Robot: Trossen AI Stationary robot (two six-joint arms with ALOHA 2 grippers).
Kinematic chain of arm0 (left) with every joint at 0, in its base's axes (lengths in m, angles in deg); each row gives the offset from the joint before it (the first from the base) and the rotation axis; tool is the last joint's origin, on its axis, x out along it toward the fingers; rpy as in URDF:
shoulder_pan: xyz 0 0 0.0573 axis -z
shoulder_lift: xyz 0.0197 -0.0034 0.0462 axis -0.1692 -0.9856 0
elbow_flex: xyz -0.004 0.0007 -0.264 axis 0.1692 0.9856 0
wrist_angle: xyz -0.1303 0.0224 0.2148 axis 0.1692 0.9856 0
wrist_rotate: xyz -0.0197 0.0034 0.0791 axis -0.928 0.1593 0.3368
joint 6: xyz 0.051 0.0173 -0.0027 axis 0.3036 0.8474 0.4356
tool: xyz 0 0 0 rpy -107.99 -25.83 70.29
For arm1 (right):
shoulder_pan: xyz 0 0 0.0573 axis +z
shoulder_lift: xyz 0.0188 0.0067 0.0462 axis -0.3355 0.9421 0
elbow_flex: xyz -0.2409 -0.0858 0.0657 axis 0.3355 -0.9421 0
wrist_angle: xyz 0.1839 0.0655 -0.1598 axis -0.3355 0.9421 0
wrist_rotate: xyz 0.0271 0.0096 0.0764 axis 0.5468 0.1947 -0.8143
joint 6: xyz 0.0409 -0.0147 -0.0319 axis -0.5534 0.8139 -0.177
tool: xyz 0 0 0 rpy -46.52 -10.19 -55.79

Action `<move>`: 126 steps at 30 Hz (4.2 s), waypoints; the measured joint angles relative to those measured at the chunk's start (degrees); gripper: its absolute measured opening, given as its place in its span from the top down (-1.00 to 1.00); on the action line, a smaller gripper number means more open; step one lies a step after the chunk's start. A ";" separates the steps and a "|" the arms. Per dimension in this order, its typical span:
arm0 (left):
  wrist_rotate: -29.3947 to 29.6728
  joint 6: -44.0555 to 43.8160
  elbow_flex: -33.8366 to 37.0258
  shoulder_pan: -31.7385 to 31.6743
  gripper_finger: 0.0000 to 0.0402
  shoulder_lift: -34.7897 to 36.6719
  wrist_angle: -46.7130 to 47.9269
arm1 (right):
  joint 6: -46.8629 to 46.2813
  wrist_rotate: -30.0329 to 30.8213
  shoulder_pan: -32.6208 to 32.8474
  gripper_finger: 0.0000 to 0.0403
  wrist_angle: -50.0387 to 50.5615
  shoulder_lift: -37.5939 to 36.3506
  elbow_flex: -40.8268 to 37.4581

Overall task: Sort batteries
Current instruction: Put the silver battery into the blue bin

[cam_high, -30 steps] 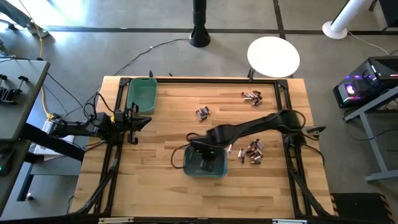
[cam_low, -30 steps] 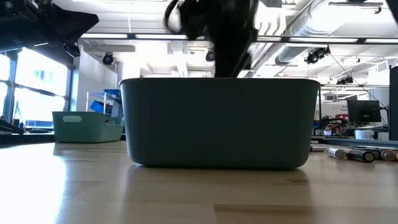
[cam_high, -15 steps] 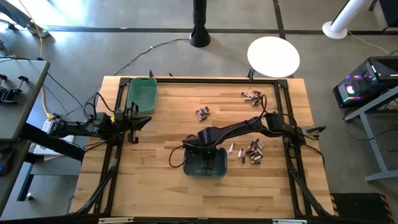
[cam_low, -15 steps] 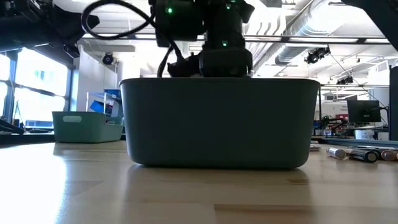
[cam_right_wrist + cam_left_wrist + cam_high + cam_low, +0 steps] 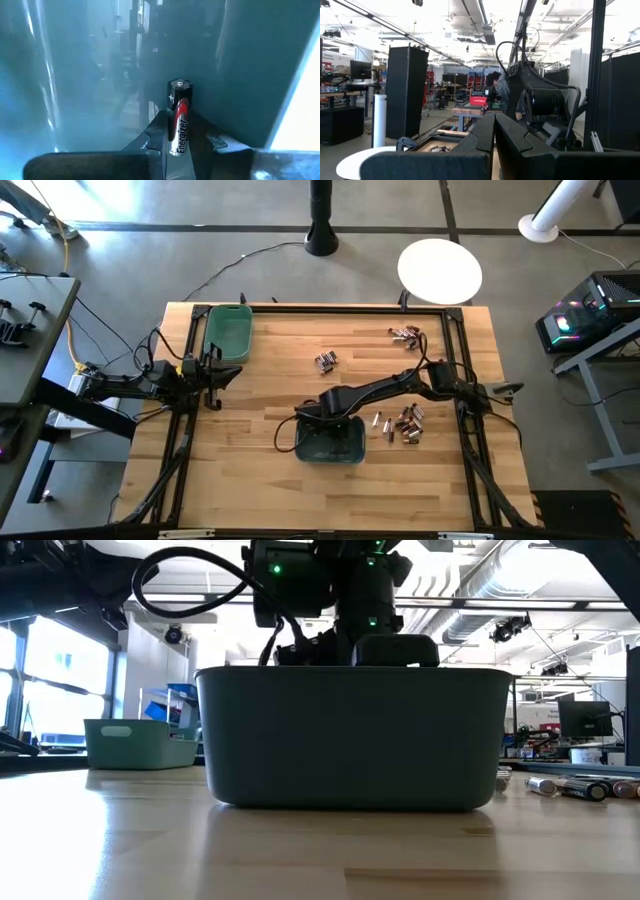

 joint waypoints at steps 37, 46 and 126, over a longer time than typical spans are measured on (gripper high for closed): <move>-0.22 -1.36 0.00 -0.01 0.97 -0.02 0.30 | -14.42 24.84 3.04 0.21 10.82 -30.16 -15.15; -0.15 -0.98 0.00 0.00 0.97 -0.02 -0.09 | -7.45 18.43 -6.63 0.21 -14.18 -44.64 -48.06; -0.43 -2.91 0.00 0.01 0.97 -0.02 1.55 | -2.12 -2.53 1.37 0.76 -21.69 -9.36 -17.16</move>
